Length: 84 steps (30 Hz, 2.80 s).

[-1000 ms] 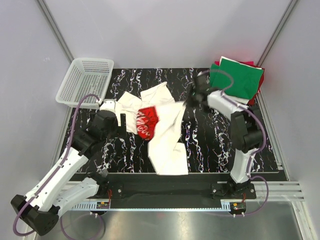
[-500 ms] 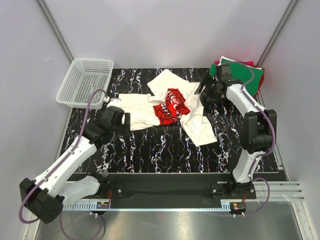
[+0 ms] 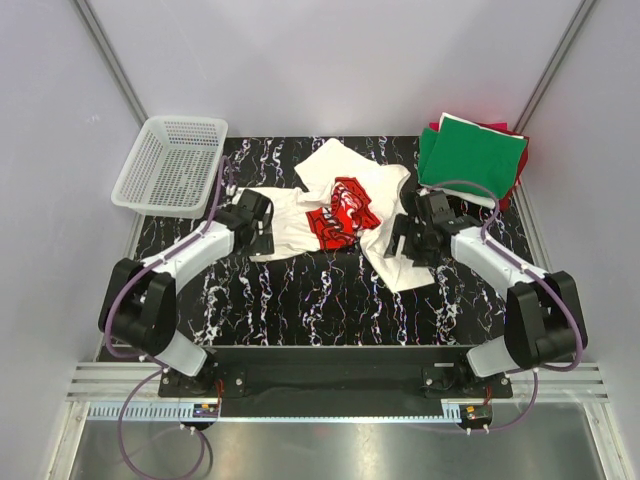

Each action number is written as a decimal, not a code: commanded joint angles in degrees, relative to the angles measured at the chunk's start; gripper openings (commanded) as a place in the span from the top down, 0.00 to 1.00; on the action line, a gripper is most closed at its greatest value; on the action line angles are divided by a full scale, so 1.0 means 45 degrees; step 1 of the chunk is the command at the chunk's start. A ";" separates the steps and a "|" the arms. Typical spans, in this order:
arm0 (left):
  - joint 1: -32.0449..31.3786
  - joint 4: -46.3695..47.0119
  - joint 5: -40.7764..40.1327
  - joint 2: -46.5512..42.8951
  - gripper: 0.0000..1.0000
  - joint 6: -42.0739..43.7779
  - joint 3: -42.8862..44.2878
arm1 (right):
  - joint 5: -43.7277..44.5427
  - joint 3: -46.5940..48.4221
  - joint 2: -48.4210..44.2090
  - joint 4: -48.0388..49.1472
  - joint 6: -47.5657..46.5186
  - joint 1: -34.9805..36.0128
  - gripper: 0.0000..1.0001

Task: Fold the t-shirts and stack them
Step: Flatten the tshirt out

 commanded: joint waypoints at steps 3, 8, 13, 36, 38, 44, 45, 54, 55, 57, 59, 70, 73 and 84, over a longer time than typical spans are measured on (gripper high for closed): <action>0.0506 0.2264 0.0846 -0.0139 0.07 -0.0820 -0.1063 | 0.0375 -0.1507 -0.1090 0.0563 0.0298 -0.0089 0.12; 0.0546 0.3634 0.1412 0.0290 0.10 -0.0859 -0.1572 | -0.0015 -0.1879 -0.0445 0.0817 0.0006 -0.0089 0.13; 0.0546 0.4358 0.1549 0.1227 0.22 -0.0956 -0.1534 | 0.0062 -0.1821 -0.0250 0.0818 -0.0150 -0.0089 0.20; 0.0565 0.1476 0.0769 -0.1327 1.00 -0.0411 0.0573 | -0.2046 -0.0475 -0.0148 0.0898 -0.0992 -0.0089 1.00; 0.0604 0.0574 0.0573 -0.2106 1.00 -0.0235 0.1681 | -0.1891 0.0266 -0.1475 -0.0038 -0.0679 -0.0089 1.00; 0.1537 -0.3114 0.0533 -0.2504 1.00 0.0800 0.5903 | -0.0251 0.3430 -0.3940 -0.3301 -0.0269 -0.0965 1.00; 0.1851 -0.3393 0.0746 -0.2347 1.00 0.1110 0.6333 | -0.0114 0.3839 -0.4018 -0.3748 -0.0326 -0.1857 1.00; 0.3768 -0.4024 0.3578 -0.0839 0.01 0.1563 0.5640 | -0.0543 0.3006 -0.2006 -0.4146 -0.0524 -0.3292 0.07; 0.3768 -0.3769 0.3871 -0.1132 0.01 0.1524 0.4552 | -0.0504 0.2385 -0.2123 -0.3989 -0.0503 -0.3292 0.00; 0.3768 -0.3202 0.4068 -0.1972 0.01 0.1291 0.3627 | -0.0543 0.1660 -0.2493 -0.3696 -0.0444 -0.3292 0.00; 0.3768 -0.2928 0.4303 -0.2656 0.01 0.1173 0.2455 | -0.0582 0.1364 -0.2651 -0.3694 -0.0444 -0.3292 0.00; 0.3768 -0.1911 0.4245 -0.5547 0.05 -0.0700 -0.1823 | -0.2006 -0.1995 -0.4527 -0.2230 0.0455 -0.3253 0.00; 0.3749 -0.1619 0.4634 -0.5976 0.11 -0.1949 -0.2991 | -0.2027 -0.2289 -0.4352 -0.2132 0.0435 -0.3156 0.00; 0.3397 -0.0233 0.3269 -0.6096 0.20 -0.4530 -0.5905 | -0.2281 -0.2504 -0.4527 -0.1859 0.0572 -0.3077 0.00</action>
